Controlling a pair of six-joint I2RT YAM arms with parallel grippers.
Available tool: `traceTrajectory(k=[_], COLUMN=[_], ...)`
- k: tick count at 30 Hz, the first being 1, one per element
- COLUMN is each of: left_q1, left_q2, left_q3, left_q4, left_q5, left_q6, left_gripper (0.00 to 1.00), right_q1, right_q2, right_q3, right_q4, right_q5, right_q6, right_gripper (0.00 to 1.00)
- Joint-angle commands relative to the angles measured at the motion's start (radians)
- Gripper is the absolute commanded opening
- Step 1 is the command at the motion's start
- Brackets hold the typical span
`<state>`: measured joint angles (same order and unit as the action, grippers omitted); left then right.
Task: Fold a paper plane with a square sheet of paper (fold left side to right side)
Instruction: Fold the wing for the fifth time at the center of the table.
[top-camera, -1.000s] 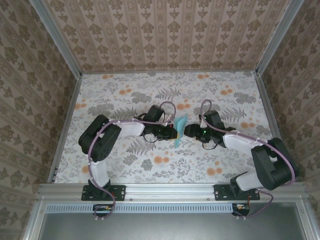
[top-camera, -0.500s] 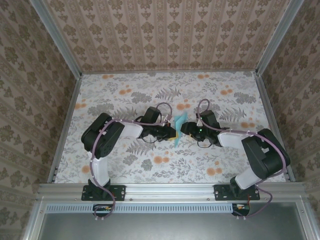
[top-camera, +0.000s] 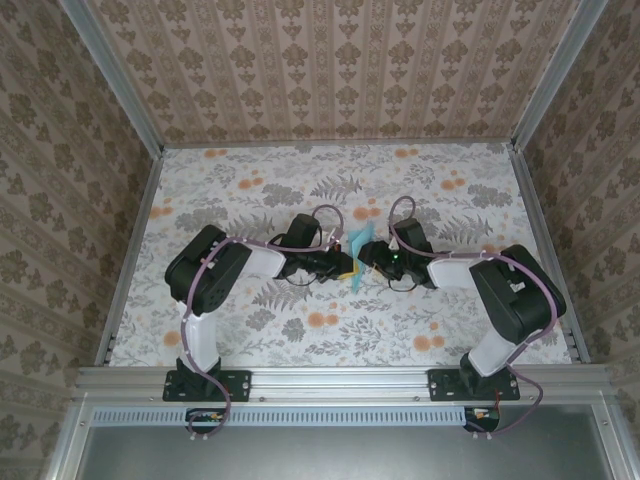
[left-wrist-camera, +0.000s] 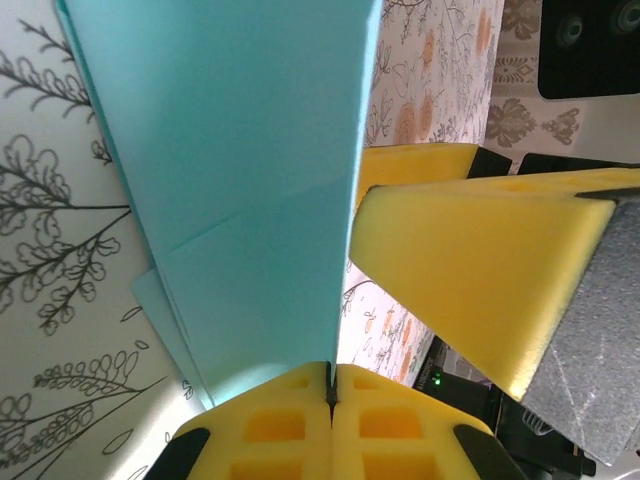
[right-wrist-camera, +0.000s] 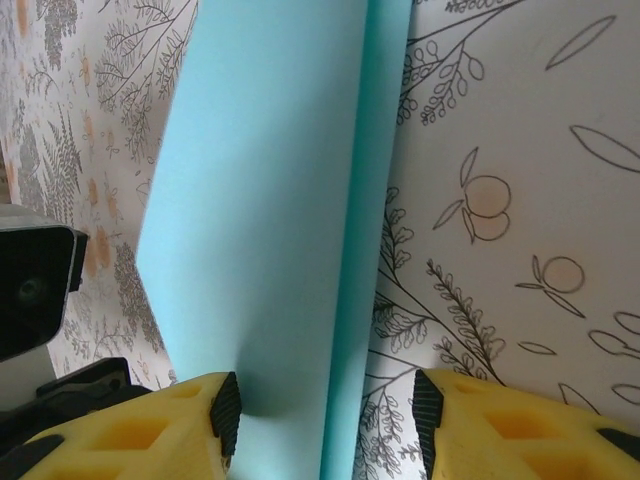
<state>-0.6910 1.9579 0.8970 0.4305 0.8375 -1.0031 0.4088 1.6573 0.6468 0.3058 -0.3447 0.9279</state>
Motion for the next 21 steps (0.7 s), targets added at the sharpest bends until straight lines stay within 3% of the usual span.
traceTrajectory(k=[1, 21], left_q1=[0.009, 0.010], left_q2=[0.026, 0.006], left_q3=[-0.015, -0.016], left_q4=[0.036, 0.027], left_q5=[0.026, 0.025], left_q6=[-0.026, -0.029], left_gripper=[0.04, 0.15], right_q1=[0.010, 0.009], right_q2=[0.036, 0.115], right_q3=[0.032, 0.086], right_q4=[-0.009, -0.172], right_q5=[0.037, 0.076], right_q6=[0.022, 0.024], right_gripper=[0.51, 0.44])
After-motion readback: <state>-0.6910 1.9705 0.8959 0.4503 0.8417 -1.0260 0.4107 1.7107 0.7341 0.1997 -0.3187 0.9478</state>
